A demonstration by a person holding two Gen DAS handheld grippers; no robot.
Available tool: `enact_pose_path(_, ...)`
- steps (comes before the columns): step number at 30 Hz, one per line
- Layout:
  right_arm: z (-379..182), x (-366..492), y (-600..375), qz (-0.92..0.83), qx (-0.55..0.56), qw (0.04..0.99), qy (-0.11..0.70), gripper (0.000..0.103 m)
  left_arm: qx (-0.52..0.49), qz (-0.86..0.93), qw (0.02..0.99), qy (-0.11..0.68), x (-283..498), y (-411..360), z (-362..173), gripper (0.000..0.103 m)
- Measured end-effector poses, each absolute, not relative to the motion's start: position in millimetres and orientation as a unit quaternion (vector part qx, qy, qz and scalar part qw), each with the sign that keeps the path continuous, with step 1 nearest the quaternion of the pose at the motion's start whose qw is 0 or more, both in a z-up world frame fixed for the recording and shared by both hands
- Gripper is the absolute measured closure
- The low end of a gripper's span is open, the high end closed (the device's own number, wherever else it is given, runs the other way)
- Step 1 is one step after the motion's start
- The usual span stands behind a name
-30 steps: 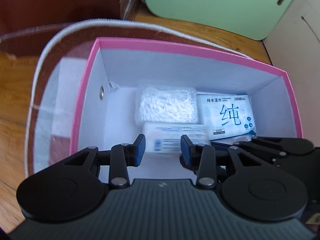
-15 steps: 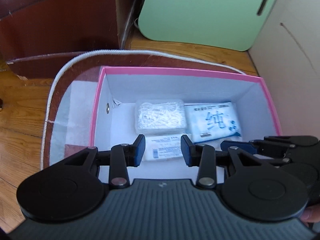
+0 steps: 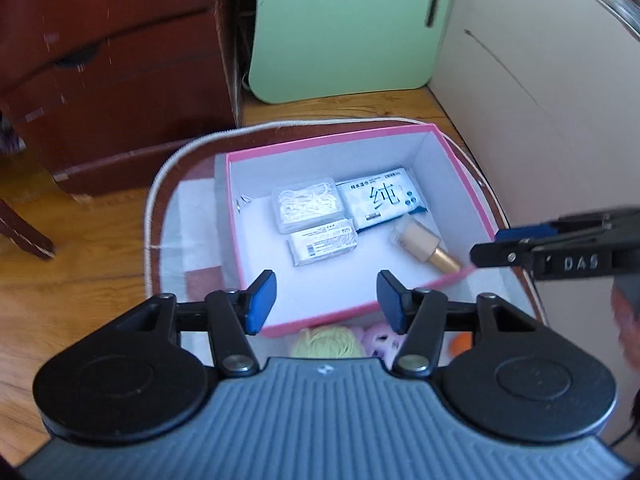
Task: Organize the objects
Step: 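Move the left tool back toward the green yarn ball, then close the left gripper around the yarn ball's black label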
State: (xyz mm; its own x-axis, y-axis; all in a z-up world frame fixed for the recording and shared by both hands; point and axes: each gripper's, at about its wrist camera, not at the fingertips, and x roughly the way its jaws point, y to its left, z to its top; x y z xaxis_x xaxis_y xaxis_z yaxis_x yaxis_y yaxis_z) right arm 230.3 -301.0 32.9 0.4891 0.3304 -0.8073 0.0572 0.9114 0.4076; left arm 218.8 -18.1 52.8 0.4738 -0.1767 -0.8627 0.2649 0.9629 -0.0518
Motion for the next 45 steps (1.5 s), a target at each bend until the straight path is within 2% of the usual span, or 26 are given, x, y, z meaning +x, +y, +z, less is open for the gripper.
enact_pose_path(1, 36.0, 223.7, -299.9, 0.082, 0.189, 0.843, 0.498, 0.050, 0.061, -0.133, 0.858, 0.493, 211.1, -19.4, 54.6, 0.041)
enact_pose_path(4, 43.7, 204.6, -291.9, 0.083, 0.155, 0.853, 0.492, 0.043, 0.080, -0.140, 0.849, 0.504, 191.7, -19.2, 50.8, 0.041)
enact_pose_path(11, 35.7, 177.0, -265.2, 0.105, 0.095, 0.842, 0.520, 0.040, 0.065, -0.177, 0.824, 0.535, 154.5, -7.4, 30.1, 0.041)
enact_pose_path(17, 10.8, 149.3, -236.4, 0.214, 0.080, 0.808, 0.543, 0.023, 0.043, -0.194, 0.813, 0.547, 139.9, -0.2, 11.0, 0.041)
enact_pose_path(23, -21.0, 139.1, -211.2, 0.269, 0.105, 0.790, 0.541, 0.023, 0.041, -0.187, 0.805, 0.562, 141.3, 7.3, -19.4, 0.036)
enact_pose_path(26, -19.9, 135.4, -200.0, 0.307, 0.126, 0.795, 0.508, 0.023, 0.036, -0.179, 0.800, 0.571, 153.1, 14.6, -34.6, 0.035)
enact_pose_path(28, -18.9, 136.5, -194.2, 0.323, 0.140, 0.797, 0.491, 0.018, 0.024, -0.187, 0.796, 0.576, 160.0, 19.0, -43.4, 0.035)
enact_pose_path(36, -61.3, 162.8, -176.7, 0.260, 0.178, 0.794, 0.519, 0.017, -0.023, -0.190, 0.796, 0.574, 183.5, 23.5, -76.7, 0.034)
enact_pose_path(41, -82.4, 161.4, -178.5, 0.223, 0.252, 0.796, 0.503, 0.020, -0.058, -0.194, 0.791, 0.577, 198.3, 31.7, -96.7, 0.034)
enact_pose_path(45, -93.8, 161.9, -167.5, 0.208, 0.222, 0.798, 0.521, 0.020, -0.058, -0.198, 0.783, 0.587, 200.2, 32.9, -107.1, 0.034)
